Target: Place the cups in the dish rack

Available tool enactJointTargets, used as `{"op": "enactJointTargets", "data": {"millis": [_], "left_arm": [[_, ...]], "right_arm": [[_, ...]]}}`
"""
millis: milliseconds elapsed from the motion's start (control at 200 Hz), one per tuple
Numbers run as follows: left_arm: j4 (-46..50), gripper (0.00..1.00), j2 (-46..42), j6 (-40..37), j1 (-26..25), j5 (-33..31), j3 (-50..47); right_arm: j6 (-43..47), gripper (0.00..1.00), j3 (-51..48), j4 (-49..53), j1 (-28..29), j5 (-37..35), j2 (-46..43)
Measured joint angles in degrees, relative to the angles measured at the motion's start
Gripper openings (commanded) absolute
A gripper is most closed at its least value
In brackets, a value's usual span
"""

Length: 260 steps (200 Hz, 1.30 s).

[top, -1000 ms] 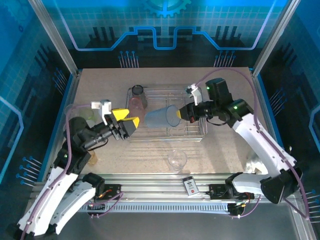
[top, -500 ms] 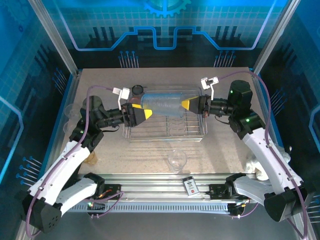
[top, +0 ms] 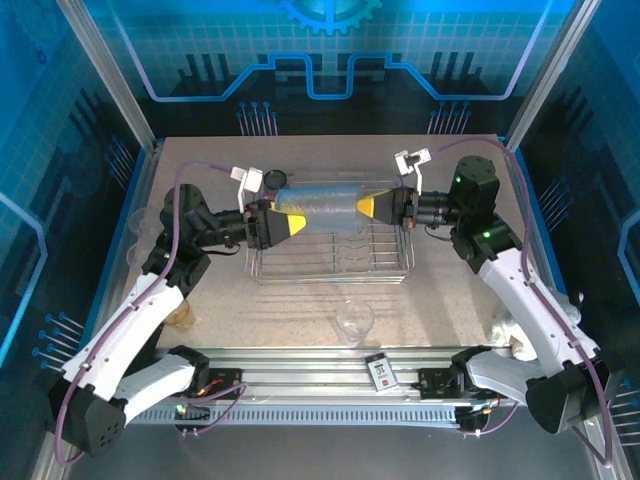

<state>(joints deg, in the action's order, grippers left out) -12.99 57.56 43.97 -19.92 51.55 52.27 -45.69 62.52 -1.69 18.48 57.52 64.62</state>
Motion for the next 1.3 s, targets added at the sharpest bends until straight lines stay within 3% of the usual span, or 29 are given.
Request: {"op": "enactJointTargets", "data": {"millis": [215,350,445,565,720,750,846,1006,1156,1301], "left_arm": [[-0.7,0.93,1.0,1.4,0.0,1.5,0.3],[-0.9,0.82,1.0,1.8,0.0,2.2,0.5],[-1.1,0.7,1.0,2.2,0.0,2.8,0.5],[-1.1,0.48,1.0,2.5,0.0,3.2,0.7],[2.2,0.25,1.0,0.5,0.0,2.9,1.2],[4.4,0.21,1.0,-0.6,0.0,2.2,1.7],[13.9,0.17,1.0,-5.6,0.0,-2.3,4.2],[34.1,0.01,1.1,-14.1,0.0,-19.2,10.3],[48.7,0.0,3.2,-18.4,0.0,-33.4,14.8],[57.9,0.03,5.9,-20.0,-0.1,-41.7,16.5]], "right_arm": [[-0.4,0.0,0.0,-0.2,1.5,0.0,1.9],[-0.4,0.0,0.0,-0.1,2.2,0.0,2.6],[-0.4,0.0,0.0,0.0,2.3,-0.1,3.0],[-0.4,0.0,0.0,0.0,2.5,-0.3,3.2],[0.4,0.37,0.0,1.2,2.6,-0.9,3.3],[1.2,0.4,0.2,2.1,2.6,-1.6,3.3],[4.5,0.45,1.2,7.1,2.4,-5.0,3.3],[10.0,0.47,3.6,21.3,-0.3,-18.7,1.7],[6.6,0.47,-1.6,25.1,-10.0,-24.7,-1.7],[-0.4,0.47,-12.0,23.7,-15.3,-26.0,-5.6]]}}
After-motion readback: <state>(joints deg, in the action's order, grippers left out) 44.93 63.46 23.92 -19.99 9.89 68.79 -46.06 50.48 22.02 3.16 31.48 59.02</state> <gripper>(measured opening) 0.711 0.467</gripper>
